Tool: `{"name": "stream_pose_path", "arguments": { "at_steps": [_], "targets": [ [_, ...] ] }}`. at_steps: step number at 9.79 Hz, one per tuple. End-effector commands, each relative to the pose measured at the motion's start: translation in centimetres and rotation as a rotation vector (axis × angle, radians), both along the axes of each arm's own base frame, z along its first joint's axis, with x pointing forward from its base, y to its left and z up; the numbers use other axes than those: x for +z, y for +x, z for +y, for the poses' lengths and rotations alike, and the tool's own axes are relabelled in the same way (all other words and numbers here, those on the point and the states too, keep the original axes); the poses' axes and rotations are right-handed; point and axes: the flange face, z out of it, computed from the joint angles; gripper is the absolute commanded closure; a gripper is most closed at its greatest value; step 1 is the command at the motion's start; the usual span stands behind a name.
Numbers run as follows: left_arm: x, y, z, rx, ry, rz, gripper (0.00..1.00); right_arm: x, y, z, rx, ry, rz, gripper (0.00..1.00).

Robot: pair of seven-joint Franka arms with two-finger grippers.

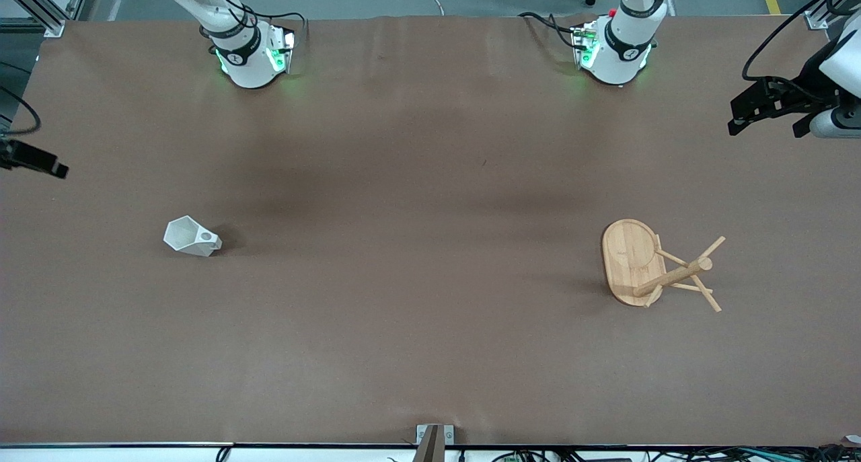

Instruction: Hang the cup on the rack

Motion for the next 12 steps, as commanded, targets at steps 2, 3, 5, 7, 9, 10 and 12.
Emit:
{"name": "stream_pose_path", "arguments": {
  "at_steps": [2,3,5,7,9,10,12],
  "targets": [
    [-1.4,-0.2,0.1,0.000,0.014,0.027,0.00,-11.8,1.0,-0.9,0.102,-0.011,-0.028,0.00],
    [-1.4,-0.2,0.1,0.000,0.014,0.027,0.00,-15.7,0.3,-0.9,0.096,-0.016,-0.049,0.00],
    [-1.5,-0.2,0.2,0.002,0.014,0.029,0.00,-22.4,-1.3,0.2,0.113,-0.034,-0.108,0.00],
    [-1.6,-0.1,0.3,-0.001,0.014,0.029,0.00,-27.0,-1.5,0.2,0.117,-0.037,-0.105,0.00],
    [-1.4,0.0,0.3,0.009,0.012,0.024,0.00,-29.8,-2.1,0.2,0.137,-0.043,-0.122,0.10],
    [-1.4,0.0,0.2,0.008,0.012,0.023,0.00,-30.9,-2.3,0.0,0.159,-0.043,-0.125,0.20],
    [-1.3,-0.1,0.3,0.003,0.013,0.021,0.00,-32.2,-2.3,0.1,0.163,-0.041,-0.119,0.49]
  ]
}}
